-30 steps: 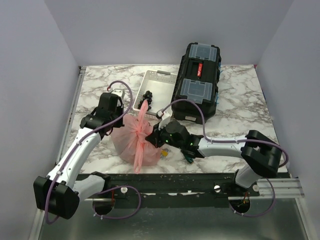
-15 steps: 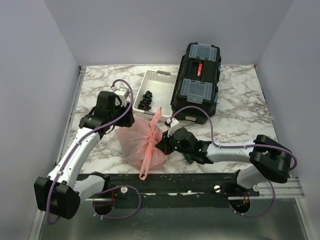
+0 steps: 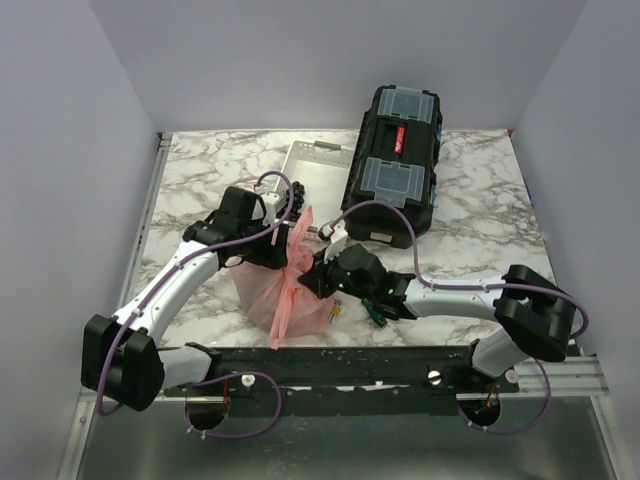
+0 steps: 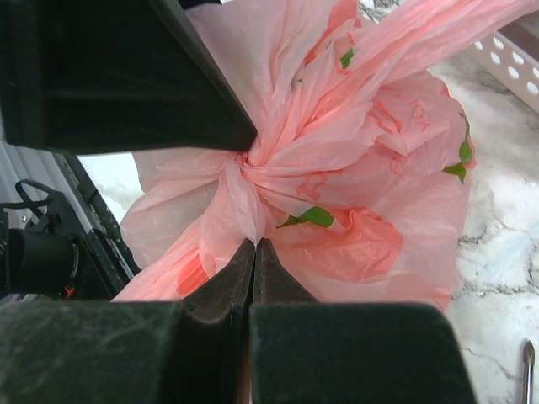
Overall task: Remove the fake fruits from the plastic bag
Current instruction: Untie the plastic bag at the center of the board.
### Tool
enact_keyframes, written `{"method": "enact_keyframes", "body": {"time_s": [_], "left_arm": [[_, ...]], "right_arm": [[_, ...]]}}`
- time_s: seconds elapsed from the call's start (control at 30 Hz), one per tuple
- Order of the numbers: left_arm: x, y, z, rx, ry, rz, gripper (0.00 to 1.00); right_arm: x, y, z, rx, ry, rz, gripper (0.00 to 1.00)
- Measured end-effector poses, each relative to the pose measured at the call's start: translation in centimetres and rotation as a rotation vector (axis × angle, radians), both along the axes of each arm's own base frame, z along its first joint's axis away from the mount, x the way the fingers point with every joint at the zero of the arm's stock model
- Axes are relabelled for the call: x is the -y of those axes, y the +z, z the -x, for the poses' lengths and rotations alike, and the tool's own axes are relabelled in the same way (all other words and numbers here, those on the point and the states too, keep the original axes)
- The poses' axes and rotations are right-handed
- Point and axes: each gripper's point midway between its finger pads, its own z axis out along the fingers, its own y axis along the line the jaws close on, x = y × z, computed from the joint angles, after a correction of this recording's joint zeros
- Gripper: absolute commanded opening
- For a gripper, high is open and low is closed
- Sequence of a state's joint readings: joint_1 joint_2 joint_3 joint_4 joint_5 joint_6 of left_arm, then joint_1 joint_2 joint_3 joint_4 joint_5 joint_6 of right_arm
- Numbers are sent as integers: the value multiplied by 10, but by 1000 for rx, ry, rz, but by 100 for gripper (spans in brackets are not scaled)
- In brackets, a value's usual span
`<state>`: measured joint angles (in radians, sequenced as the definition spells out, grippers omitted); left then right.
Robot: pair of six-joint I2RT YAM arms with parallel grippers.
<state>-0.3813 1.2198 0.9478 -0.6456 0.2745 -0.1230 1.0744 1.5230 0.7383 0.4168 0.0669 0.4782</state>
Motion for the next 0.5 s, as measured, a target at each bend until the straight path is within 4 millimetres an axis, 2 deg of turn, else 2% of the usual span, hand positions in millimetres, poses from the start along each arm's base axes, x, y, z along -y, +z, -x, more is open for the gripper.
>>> {"method": "enact_keyframes", "body": {"time_s": [0.1,0.13,0.2,0.3,0.5], "left_arm": [[-2,-5,2,-22,3,-14,61],[-2,-4,3,-23,2,-15,56],[-2,-2,2,-20,0,-14,36],[-2,-2,2,-20,-4,-17,0],[-11,6,-1,25,40,-46,0]], "right_arm": [[-5,7,-4,14,0,-8,1],[-7,9,-5,18,1,-12,1],[-11,14,-7,27,2,-16,1],[-16,17,-10,38,6,-16,1],[-18,15,-12,41,9,-4,1]]}}
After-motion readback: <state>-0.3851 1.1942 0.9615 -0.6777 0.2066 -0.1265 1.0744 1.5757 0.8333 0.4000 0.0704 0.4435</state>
